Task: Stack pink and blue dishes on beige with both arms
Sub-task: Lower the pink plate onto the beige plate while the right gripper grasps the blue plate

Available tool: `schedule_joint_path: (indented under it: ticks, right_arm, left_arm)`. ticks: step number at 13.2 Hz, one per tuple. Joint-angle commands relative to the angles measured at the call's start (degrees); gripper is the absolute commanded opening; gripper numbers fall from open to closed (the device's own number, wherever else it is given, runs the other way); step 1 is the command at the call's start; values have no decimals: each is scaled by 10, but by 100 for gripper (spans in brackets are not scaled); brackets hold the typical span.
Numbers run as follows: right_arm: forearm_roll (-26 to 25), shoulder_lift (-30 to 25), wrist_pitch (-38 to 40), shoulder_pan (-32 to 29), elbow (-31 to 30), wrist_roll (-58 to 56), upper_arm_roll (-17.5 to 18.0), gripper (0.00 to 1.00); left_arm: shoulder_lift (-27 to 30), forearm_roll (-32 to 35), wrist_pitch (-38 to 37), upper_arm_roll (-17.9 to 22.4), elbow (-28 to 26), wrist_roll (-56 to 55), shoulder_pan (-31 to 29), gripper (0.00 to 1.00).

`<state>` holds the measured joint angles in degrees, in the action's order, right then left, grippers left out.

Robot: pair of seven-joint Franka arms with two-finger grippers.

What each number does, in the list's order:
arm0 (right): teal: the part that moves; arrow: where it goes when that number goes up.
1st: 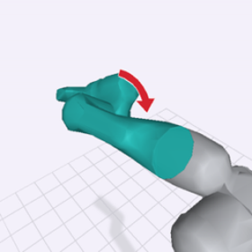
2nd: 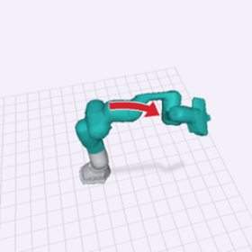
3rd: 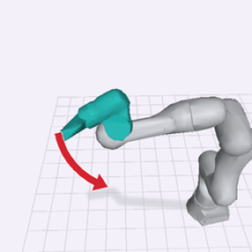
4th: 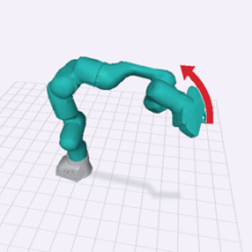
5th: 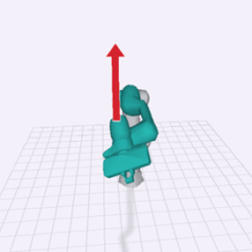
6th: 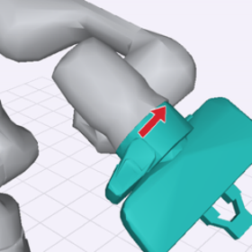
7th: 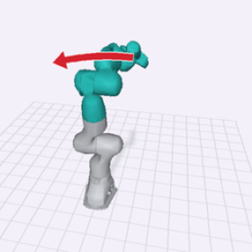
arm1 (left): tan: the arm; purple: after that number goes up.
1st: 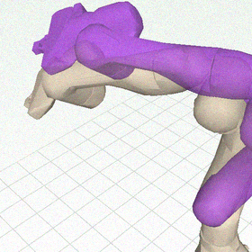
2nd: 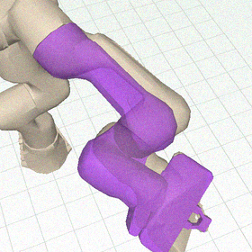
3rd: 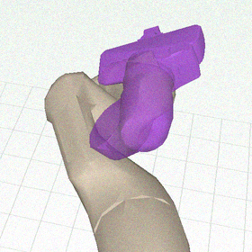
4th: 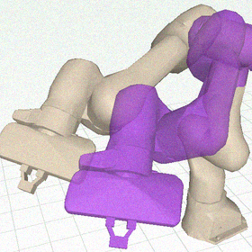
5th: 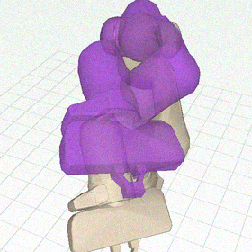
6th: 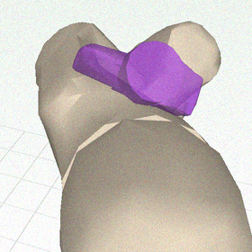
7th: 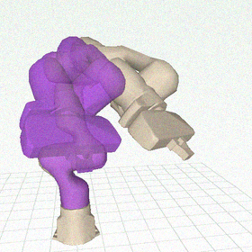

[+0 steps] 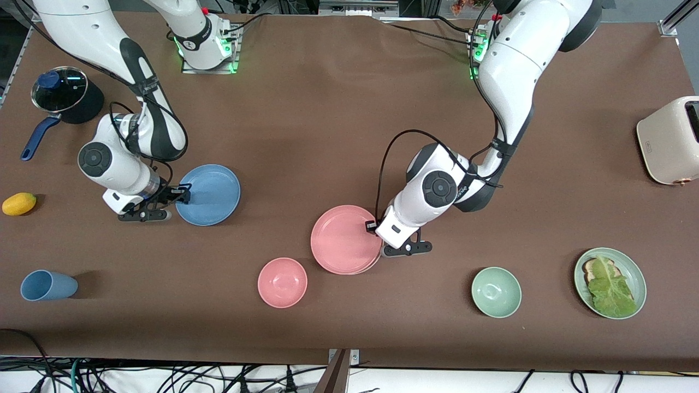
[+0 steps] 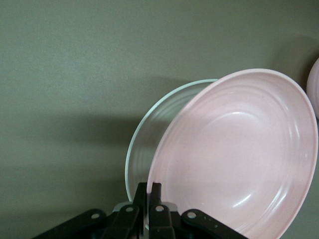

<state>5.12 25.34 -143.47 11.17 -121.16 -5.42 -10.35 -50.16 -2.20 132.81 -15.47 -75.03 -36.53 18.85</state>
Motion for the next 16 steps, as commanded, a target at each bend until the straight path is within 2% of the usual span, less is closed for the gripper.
schedule_joint_path:
  ticks: [1, 2, 3, 4, 5, 6, 8, 9, 13, 16]
  right_arm:
    - [18, -2, -11, -5, -9, -15, 6, 54]
    - [18, -2, -10, -5, -9, -17, 6, 45]
    - [18, -2, -10, -5, -9, -18, 7, 30]
    - [18, -2, -10, -5, -9, -18, 7, 18]
    - [18, -2, -10, -6, -8, -18, 7, 8]
    - [18, -2, -8, -6, -6, -19, 7, 1]
    - [18, -11, 11, -4, 5, -20, 9, 0]
    - [18, -20, 47, -3, 27, -19, 9, 0]
    - [19, -14, 270, 3, 216, -19, 17, 0]
    - [22, -2, 311, 15, 295, -10, 31, 0]
  left_arm:
    - [-2, -2, -11, 10, 19, 1, 0, 1]
    - [0, -2, -16, 11, 19, 4, -1, 12]
    - [1, -1, -23, 12, 19, 5, -7, 28]
    - [1, 1, -29, 12, 19, 6, -13, 57]
    - [1, 10, -31, 12, 18, 16, -13, 94]
    - [1, 13, -33, 12, 17, 22, -13, 100]
    - [8, 14, -61, 11, 17, 23, -18, 100]
    - [13, 14, -82, 11, 17, 24, -24, 100]
    - [37, 14, -188, 21, 11, -5, -56, 100]
    - [59, 40, -266, 36, 7, -4, -76, 100]
